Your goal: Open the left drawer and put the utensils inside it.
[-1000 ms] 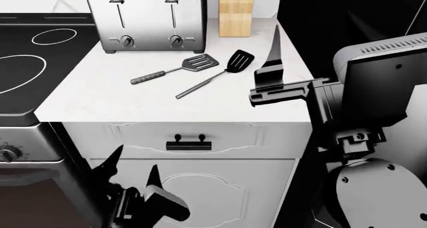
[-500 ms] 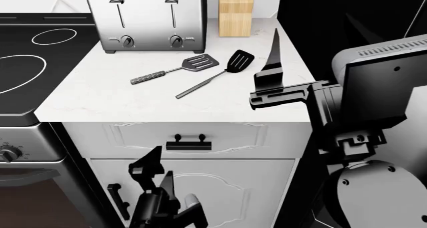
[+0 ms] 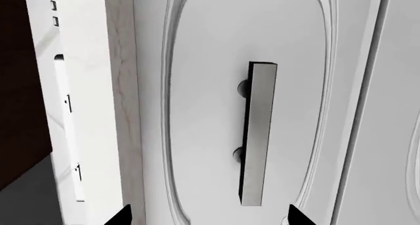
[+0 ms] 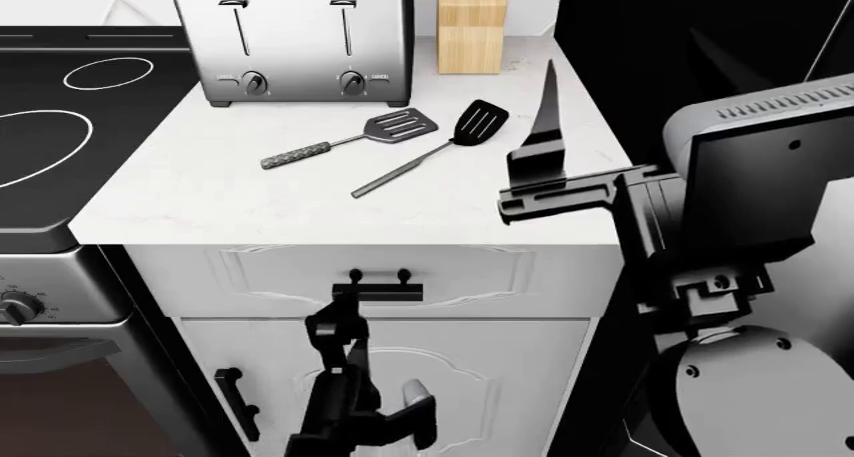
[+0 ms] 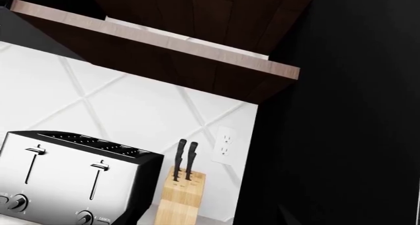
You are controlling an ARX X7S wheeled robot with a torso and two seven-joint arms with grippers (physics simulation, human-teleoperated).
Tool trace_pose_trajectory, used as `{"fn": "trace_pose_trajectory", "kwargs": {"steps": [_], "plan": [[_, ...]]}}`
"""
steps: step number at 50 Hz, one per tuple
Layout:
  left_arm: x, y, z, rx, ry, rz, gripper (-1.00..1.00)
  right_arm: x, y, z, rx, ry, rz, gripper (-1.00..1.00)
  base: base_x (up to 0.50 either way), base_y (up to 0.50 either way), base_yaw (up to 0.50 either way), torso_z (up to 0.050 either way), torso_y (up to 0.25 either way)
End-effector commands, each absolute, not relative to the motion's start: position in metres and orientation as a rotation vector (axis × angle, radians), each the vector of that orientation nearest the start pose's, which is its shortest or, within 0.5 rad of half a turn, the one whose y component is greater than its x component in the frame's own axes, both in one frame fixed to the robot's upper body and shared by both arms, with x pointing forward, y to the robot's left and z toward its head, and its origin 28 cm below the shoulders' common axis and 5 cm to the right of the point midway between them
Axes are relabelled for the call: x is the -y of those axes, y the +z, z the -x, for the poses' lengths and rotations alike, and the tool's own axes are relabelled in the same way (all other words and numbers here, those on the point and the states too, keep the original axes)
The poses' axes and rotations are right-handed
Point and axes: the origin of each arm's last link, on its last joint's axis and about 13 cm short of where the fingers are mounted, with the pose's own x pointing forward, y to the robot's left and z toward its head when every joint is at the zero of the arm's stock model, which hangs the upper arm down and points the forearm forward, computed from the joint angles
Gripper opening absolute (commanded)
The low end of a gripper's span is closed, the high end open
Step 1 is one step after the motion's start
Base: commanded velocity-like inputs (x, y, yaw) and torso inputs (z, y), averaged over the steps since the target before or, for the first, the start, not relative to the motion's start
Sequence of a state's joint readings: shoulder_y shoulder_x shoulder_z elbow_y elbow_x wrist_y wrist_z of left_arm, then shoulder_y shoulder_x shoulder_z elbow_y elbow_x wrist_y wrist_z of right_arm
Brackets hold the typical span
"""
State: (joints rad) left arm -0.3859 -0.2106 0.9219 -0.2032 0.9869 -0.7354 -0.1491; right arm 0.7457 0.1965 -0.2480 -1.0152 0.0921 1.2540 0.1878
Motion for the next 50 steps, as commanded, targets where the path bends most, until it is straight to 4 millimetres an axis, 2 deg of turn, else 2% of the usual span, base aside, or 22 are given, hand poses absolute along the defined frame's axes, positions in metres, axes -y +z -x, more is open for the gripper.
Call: {"fn": "trace_pose_trajectory", "kwargs": {"steps": [1, 13, 31, 43, 50], "plan": [[-0.164, 0.020, -0.267, 0.039, -0.022, -1.578, 1.00, 0.084, 0.259, -0.211, 0.486, 0.041, 0.238, 1.00, 0.00, 0.00, 0.00, 0.000, 0.000], [-0.154, 0.001, -0.273, 0.019, -0.062, -1.581, 1.00, 0.085, 0.260, -0.211, 0.488, 0.045, 0.242, 1.00, 0.00, 0.00, 0.00, 0.000, 0.000], [-0.145, -0.010, -0.292, -0.007, -0.089, -1.572, 1.00, 0.084, 0.258, -0.211, 0.485, 0.053, 0.244, 1.00, 0.00, 0.00, 0.00, 0.000, 0.000], [-0.152, -0.015, -0.302, -0.055, -0.102, -1.551, 1.00, 0.085, 0.256, -0.211, 0.481, 0.053, 0.243, 1.00, 0.00, 0.00, 0.00, 0.000, 0.000], [-0.157, -0.020, -0.301, -0.118, -0.114, -1.524, 1.00, 0.085, 0.256, -0.210, 0.480, 0.051, 0.244, 1.00, 0.00, 0.00, 0.00, 0.000, 0.000]]}}
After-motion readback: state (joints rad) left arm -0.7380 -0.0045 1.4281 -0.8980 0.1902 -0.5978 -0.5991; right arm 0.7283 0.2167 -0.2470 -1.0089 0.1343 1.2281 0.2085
